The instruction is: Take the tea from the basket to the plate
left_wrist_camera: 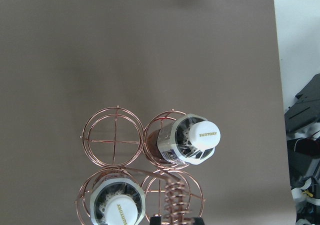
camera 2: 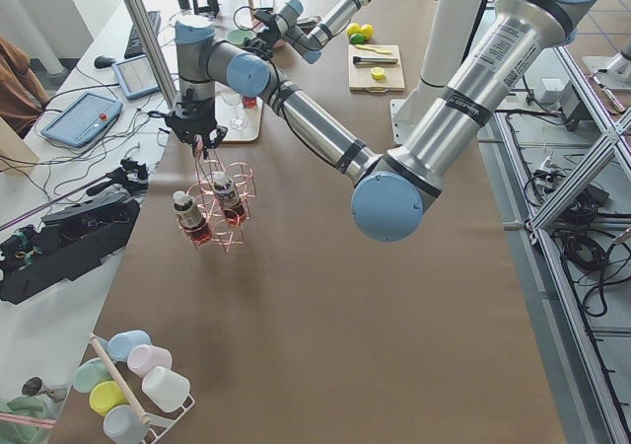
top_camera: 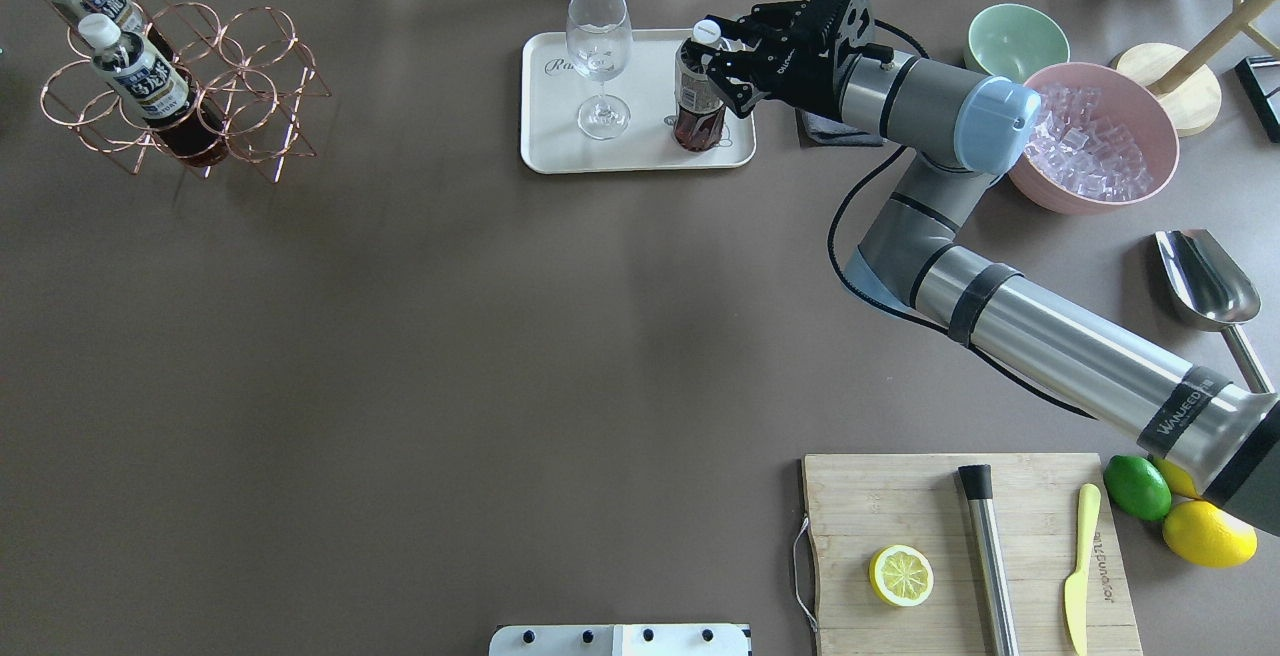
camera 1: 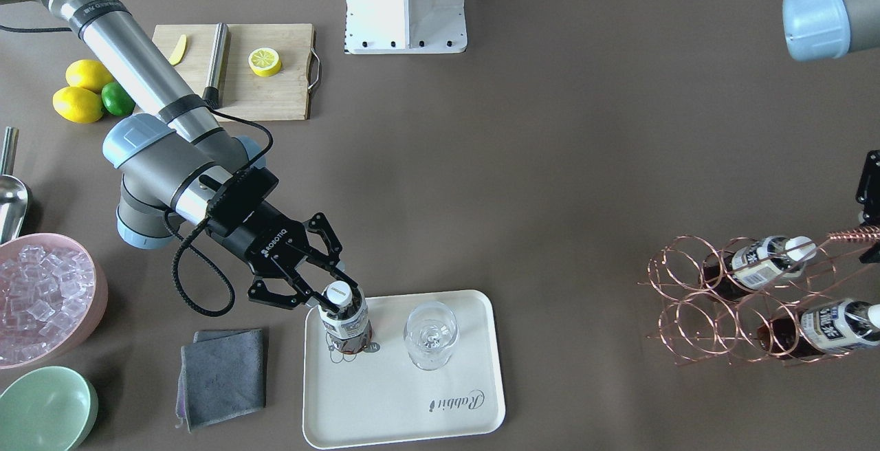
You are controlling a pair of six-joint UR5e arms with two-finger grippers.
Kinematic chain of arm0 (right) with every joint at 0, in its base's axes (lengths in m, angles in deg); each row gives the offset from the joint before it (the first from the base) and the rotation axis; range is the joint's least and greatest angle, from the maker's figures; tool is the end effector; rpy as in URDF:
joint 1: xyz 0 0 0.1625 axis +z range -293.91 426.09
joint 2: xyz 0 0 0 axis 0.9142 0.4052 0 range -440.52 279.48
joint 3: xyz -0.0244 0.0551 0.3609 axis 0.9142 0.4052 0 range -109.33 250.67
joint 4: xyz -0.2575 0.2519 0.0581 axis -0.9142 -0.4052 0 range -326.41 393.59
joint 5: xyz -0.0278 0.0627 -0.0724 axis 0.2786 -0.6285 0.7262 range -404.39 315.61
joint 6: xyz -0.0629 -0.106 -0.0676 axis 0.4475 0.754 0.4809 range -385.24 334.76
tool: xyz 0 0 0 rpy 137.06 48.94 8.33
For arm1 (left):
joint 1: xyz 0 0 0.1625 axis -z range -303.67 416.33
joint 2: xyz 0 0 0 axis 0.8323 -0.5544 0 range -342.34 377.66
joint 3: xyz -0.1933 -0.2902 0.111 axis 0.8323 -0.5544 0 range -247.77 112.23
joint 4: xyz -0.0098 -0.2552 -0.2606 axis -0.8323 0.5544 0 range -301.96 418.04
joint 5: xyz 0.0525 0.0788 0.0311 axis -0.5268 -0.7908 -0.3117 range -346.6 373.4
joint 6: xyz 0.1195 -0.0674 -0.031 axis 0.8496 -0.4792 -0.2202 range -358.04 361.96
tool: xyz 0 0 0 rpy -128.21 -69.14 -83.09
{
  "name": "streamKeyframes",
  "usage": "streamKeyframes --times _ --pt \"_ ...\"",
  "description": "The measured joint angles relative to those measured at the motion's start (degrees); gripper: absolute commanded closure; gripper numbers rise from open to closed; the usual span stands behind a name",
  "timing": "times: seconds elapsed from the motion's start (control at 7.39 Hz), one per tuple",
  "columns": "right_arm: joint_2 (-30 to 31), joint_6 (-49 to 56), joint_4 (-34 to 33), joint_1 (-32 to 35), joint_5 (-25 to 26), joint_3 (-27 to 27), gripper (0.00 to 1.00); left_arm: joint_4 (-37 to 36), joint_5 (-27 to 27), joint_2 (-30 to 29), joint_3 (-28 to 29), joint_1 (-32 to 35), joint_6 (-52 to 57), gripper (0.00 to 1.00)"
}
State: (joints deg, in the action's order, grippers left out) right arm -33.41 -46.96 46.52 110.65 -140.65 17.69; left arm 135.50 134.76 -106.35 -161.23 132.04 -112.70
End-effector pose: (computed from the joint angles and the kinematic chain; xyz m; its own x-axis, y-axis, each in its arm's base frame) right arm -0.4068 -0.5661 0.2564 0.4944 -0.8091 0.3177 -0.4443 0.0789 0.8924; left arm 0.0936 -0.6110 0.3262 -0.1193 -0.9753 -0.1859 0.7962 0.0179 -0.6048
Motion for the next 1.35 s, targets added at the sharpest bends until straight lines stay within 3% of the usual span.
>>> streamKeyframes --times 0.41,0.81,0.95,1.08,1.35 --pt "0.40 -3.03 -0.06 -0.05 0.38 -1.72 0.00 15.29 -0.05 -0.29 14.89 5.87 1.77 1.00" --pt "1.78 -5.79 -3.67 0.78 -2.73 -7.33 0.00 20.06 -0.13 -0.34 19.82 8.15 2.60 1.00" --pt "2.67 -6.13 -8.64 2.37 -7.27 -11.77 0.00 21.78 -0.14 -0.13 20.93 8.52 2.66 0.42" --pt "3.55 -6.26 -14.80 4.20 -12.10 -17.05 0.00 23.61 -0.15 0.06 21.96 8.96 2.86 0.06" --pt "6.67 -6.31 -27.94 6.59 -19.66 -29.09 0.00 24.54 -0.16 0.33 22.47 9.33 5.71 0.02"
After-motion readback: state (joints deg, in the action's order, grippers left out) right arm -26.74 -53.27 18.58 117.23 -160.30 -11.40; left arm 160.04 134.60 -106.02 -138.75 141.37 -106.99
